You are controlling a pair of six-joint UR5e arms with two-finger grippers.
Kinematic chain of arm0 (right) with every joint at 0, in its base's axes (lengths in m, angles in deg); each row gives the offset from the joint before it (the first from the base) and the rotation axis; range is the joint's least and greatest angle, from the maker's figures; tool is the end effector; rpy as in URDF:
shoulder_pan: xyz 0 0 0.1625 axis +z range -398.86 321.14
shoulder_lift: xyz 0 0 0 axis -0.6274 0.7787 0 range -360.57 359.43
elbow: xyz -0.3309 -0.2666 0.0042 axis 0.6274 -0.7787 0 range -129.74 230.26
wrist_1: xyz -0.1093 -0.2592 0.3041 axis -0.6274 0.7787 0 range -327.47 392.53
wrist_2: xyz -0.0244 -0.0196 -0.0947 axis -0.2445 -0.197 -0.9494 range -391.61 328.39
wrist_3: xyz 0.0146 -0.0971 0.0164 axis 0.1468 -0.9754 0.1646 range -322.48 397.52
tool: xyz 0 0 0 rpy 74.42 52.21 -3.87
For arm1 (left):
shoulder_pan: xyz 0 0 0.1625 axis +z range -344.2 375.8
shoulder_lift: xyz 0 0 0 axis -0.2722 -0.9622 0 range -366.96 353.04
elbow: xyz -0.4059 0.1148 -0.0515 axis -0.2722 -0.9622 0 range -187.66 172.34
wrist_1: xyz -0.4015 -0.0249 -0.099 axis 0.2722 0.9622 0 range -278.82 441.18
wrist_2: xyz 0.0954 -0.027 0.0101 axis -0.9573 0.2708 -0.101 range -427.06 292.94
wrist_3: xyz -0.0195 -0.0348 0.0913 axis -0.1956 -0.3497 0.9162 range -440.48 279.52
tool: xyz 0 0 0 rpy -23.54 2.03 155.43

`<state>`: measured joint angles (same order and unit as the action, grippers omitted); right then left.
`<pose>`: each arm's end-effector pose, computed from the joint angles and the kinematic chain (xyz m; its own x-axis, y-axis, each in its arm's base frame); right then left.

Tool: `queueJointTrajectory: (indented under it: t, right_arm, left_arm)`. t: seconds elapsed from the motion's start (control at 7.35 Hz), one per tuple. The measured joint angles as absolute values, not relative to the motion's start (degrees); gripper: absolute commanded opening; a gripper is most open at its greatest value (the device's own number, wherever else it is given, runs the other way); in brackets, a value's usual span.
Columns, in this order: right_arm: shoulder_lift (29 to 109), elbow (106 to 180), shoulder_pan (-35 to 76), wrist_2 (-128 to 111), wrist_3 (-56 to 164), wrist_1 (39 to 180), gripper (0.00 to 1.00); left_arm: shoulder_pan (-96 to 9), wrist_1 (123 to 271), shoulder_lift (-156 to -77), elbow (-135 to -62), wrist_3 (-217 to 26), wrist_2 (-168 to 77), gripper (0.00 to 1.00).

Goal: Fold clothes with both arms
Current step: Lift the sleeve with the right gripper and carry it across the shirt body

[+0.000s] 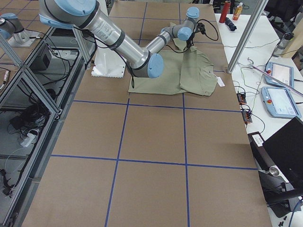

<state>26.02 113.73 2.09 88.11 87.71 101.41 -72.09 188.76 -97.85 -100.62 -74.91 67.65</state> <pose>-0.5643 -0.6007 0.0785 0.4685 -0.3295 0.8197 0.0629 0.9379 0.3411 -0.0441 -0.5186 0.5906 0.6941 0.3719 -0.6164 -0.1021 0.8984 0.4271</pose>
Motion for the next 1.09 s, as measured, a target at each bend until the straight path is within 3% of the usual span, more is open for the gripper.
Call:
queueJointTrajectory:
  t: [0.41, 0.54, 0.68, 1.09]
  right_arm:
    - [25.82, 112.71, -0.44, 85.11, 90.89, 96.62, 0.0]
    - [25.57, 112.25, -1.17, 84.36, 92.09, 94.77, 0.36]
    - [25.19, 111.89, -2.43, 82.81, 92.74, 92.53, 0.99]
    - [23.27, 110.01, -8.92, 73.34, 95.4, 83.79, 1.0]
  left_arm:
    - [-72.09, 188.7, -97.56, -100.82, -74.94, 68.69, 1.0]
    - [-72.09, 188.68, -97.54, -100.93, -74.94, 68.71, 1.0]
    - [-72.09, 188.67, -97.55, -100.94, -74.94, 68.72, 1.0]
    - [-72.05, 188.67, -97.63, -100.91, -75.07, 68.73, 1.0]
